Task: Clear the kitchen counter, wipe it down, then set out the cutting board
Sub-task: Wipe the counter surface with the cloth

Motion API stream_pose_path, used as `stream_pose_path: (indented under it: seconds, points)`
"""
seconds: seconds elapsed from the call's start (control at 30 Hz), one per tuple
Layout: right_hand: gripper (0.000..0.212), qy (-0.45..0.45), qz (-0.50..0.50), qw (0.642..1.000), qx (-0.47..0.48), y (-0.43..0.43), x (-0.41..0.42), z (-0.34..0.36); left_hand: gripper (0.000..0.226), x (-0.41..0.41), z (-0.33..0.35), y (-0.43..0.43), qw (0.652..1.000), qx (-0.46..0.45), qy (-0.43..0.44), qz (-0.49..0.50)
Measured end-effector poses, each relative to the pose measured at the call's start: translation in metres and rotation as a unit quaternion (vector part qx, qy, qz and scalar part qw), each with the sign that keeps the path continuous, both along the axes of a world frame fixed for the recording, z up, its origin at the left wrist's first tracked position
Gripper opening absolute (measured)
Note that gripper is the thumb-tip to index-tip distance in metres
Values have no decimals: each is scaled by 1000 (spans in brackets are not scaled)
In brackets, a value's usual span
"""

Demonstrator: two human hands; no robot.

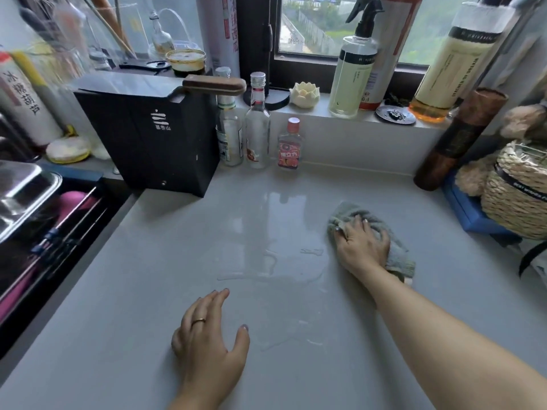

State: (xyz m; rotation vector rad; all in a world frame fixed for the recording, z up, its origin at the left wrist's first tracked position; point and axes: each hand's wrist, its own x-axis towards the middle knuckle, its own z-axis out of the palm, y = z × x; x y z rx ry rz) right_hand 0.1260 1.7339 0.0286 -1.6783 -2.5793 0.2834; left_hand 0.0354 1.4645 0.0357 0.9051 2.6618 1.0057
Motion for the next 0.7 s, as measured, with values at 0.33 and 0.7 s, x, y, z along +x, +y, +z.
stream_pose_path:
  seconds: [0.33, 0.7]
  points:
    - [35, 103, 130, 983, -79, -80, -59, 0, 76, -8, -1, 2, 1000, 2, 22, 1]
    - [32, 408, -179, 893, 59, 10, 7, 88, 68, -35, 2, 0, 1000, 8, -3, -26]
